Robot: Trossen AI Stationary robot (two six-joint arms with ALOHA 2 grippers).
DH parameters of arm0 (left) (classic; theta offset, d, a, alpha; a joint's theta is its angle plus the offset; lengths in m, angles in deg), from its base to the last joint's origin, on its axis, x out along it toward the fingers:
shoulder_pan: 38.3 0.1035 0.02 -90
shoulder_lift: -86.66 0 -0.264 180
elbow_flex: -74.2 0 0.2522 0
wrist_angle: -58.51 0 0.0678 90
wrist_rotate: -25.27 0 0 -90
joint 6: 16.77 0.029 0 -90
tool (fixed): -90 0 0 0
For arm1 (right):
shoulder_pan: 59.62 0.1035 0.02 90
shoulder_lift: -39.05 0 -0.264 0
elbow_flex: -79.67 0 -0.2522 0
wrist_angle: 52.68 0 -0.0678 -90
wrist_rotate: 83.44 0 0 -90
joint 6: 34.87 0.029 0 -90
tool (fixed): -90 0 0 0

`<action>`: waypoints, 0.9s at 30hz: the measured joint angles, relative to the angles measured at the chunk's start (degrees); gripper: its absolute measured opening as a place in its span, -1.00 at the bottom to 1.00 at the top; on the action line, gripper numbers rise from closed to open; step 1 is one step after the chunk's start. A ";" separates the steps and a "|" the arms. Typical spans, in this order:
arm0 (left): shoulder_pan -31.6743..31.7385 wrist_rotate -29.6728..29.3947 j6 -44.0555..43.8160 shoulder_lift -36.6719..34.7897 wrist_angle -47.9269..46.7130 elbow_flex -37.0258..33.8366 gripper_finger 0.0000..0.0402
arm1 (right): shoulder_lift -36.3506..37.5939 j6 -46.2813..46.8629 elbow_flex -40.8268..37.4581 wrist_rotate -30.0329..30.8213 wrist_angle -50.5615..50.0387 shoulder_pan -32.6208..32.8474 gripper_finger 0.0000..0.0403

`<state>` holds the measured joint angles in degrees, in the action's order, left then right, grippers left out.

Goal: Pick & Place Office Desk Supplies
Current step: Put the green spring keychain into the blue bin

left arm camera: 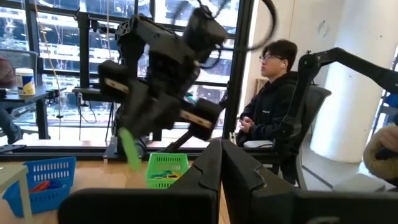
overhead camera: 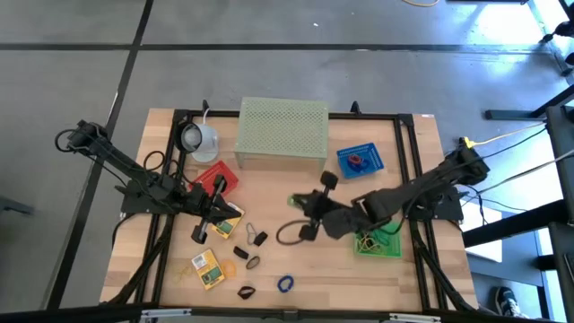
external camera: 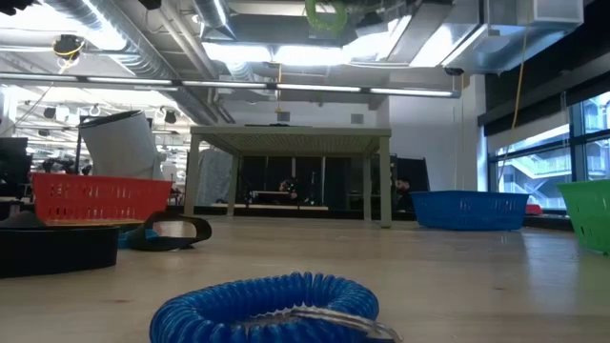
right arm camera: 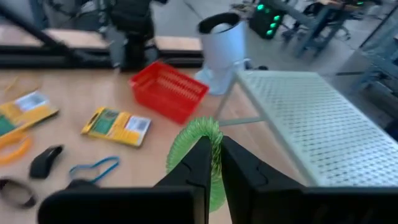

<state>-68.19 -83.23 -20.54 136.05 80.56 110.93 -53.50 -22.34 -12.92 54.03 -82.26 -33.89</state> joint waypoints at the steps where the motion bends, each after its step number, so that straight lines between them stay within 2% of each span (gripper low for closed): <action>1: 0.00 0.00 -0.01 -0.01 0.00 -0.01 -0.98 | 0.56 0.00 0.00 0.11 0.02 -0.60 -0.86; 6: 0.00 0.00 0.00 0.01 -0.02 -0.02 -0.98 | 1.55 -0.22 0.02 0.20 -0.98 -3.01 -0.85; 10: 0.00 0.00 0.02 0.01 -0.01 -0.01 -0.98 | 1.59 0.90 0.02 4.05 -9.90 -4.44 -0.85; 21: -0.01 -0.02 0.02 0.01 -0.03 -0.01 -0.98 | 5.05 38.60 0.04 5.99 -56.44 -7.93 -0.85; 27: 0.00 -0.04 0.02 0.01 -0.04 -0.02 -0.98 | 8.12 51.72 0.06 8.23 -70.51 -8.45 -0.85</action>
<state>-68.19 -83.27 -20.52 136.06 80.52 110.90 -45.38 29.38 -12.86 62.26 -152.76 -42.34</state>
